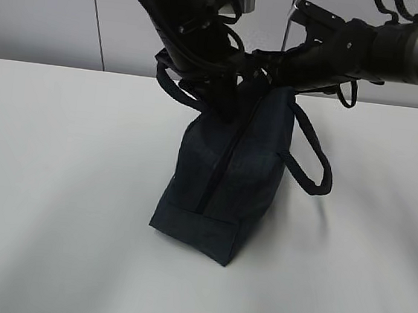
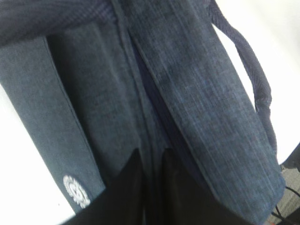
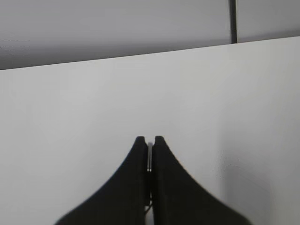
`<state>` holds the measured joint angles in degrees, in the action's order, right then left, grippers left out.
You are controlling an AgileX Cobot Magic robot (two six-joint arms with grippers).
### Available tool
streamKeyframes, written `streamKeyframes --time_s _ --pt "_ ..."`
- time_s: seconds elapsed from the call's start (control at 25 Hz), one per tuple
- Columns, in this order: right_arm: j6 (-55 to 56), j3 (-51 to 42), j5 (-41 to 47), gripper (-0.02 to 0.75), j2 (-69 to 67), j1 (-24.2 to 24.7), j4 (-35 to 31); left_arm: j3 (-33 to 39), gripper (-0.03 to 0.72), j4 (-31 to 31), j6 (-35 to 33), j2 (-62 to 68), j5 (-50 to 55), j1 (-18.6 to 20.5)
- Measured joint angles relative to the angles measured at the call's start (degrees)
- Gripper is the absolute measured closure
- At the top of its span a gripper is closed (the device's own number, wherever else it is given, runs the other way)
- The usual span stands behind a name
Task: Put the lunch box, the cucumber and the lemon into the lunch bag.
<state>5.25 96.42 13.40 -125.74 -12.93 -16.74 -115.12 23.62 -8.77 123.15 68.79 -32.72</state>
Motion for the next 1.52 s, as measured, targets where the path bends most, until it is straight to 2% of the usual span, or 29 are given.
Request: streamKeyframes --time_s 0.2,0.28,0.44,0.96,1.24,1.4,1.52 --pt "0.0 0.0 1.24 0.738 0.32 0.21 0.0 -0.11 0.398 -0.2 0.84 -0.38 1.36 0.36" --pt "0.0 0.0 1.64 0.738 0.4 0.21 0.0 -0.87 0.359 -0.32 1.2 -0.38 1.67 0.71" --pt "0.0 0.0 1.86 0.738 0.4 0.33 0.0 -4.01 0.34 -0.32 1.31 -0.38 1.91 1.86" --pt "0.0 0.0 2.57 0.738 0.46 0.33 -0.36 -14.52 0.338 0.65 1.52 4.92 2.23 2.88" --pt "0.0 0.0 2.82 0.738 0.53 0.33 -0.36 -16.39 0.354 1.88 1.52 9.36 2.23 2.88" --pt "0.0 0.09 2.91 0.738 0.53 0.33 -0.36 -16.48 0.418 1.99 1.52 11.1 2.1 2.88" --pt "0.0 0.09 2.94 0.738 0.53 0.33 -0.36 -16.48 0.563 1.99 0.39 11.33 1.85 2.88"
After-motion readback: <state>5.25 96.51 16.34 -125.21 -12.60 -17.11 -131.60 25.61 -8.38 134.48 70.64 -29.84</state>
